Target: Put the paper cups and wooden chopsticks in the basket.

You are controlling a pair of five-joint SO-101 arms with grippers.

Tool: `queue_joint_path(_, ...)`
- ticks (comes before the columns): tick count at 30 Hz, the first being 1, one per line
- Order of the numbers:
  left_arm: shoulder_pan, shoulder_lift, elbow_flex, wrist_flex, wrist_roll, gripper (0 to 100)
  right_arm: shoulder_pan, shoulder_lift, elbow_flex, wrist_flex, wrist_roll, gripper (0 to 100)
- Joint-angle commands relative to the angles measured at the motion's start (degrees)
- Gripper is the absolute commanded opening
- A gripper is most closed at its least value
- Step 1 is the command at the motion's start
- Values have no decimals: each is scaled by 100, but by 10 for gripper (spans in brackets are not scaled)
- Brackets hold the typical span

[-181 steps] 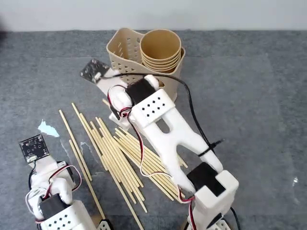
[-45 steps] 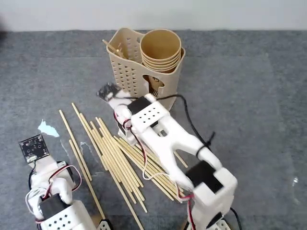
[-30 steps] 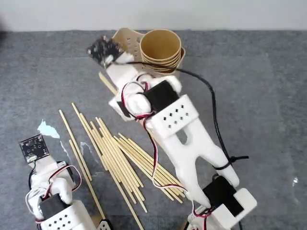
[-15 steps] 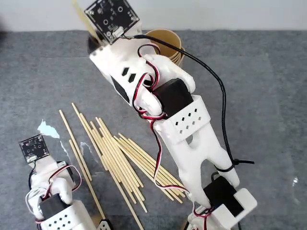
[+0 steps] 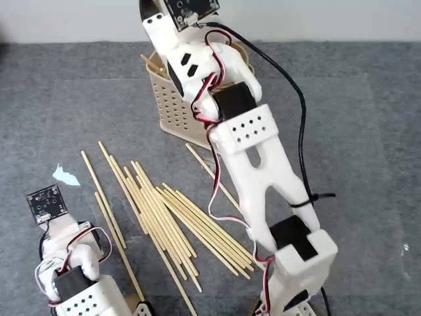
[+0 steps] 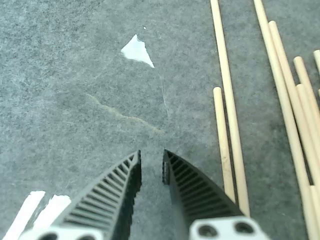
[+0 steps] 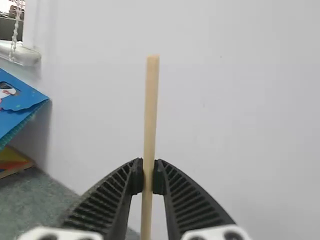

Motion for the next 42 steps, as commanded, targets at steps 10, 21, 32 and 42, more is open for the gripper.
queue_joint_path(10,-35,-18,-84,-26,-35,78,92,57,-360,681,26,156)
queue_joint_path(21,-35,-18,-84,-26,-35,78,-66,-1086,-352,3899,18,102)
queue_joint_path(32,-35,-18,-84,-26,-35,78,-92,-1209,-325,7002,26,101)
queue_joint_path(42,-35,-18,-84,-26,-35,78,-426,-1543,818,7855,53,100)
